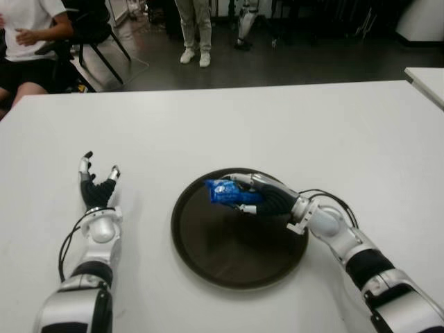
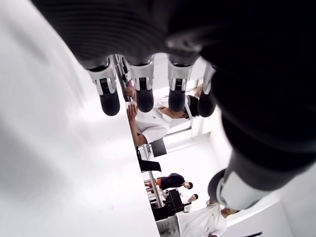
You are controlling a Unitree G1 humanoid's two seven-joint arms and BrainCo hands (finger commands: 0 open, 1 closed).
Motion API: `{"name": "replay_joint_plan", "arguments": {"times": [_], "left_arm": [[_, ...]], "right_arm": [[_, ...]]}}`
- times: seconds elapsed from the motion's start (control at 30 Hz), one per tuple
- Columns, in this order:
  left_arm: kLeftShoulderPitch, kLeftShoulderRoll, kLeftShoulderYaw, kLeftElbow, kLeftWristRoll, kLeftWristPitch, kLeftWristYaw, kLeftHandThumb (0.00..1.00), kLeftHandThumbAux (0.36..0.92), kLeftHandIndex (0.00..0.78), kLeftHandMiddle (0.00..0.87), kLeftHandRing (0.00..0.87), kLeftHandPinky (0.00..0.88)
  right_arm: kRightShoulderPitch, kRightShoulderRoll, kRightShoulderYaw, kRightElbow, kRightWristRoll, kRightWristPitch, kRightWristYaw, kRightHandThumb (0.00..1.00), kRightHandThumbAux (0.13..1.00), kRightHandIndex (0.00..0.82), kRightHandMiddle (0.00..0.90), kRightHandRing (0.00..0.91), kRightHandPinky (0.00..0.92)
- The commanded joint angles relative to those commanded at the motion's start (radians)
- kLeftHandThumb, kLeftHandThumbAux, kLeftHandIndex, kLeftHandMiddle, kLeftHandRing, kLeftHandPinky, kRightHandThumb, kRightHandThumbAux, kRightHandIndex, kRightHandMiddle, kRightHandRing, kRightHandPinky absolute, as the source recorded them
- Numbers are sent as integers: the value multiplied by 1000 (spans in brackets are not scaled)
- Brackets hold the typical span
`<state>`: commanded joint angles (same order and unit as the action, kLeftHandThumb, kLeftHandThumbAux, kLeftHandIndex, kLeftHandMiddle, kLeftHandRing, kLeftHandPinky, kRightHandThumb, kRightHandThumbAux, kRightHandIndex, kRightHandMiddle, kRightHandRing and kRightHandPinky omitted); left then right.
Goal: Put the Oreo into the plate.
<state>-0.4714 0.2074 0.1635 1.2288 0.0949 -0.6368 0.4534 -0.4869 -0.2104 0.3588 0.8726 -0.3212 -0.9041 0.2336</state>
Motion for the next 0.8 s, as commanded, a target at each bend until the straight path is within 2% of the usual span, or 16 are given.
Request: {"name": "replay_joint_plan", "arguments": {"times": [0.07, 0.23, 0.43, 0.8], "left_arm": [[-2, -1, 2, 1, -1, 5, 0, 0, 729, 37, 37, 18, 21], [-3, -3, 7, 0, -5, 9, -3, 0, 731, 36, 35, 16, 21], [-2, -5, 10, -1, -8, 12, -7, 0, 737, 40, 44, 22, 27], [-3, -3, 5, -2, -5, 17, 0, 0, 726, 42, 42, 23, 29]], "right_arm": [[-8, 3, -1, 24, -17, -23, -30, 207, 649, 166, 256, 249, 219], [-21, 8, -2, 60, -35, -67, -69, 189, 657, 167, 251, 236, 209], [-27, 13, -2, 93, -47, -104, -108, 249, 675, 183, 256, 241, 235], [-37, 24, -7, 131, -22, -107, -89, 334, 666, 186, 260, 246, 260]]}}
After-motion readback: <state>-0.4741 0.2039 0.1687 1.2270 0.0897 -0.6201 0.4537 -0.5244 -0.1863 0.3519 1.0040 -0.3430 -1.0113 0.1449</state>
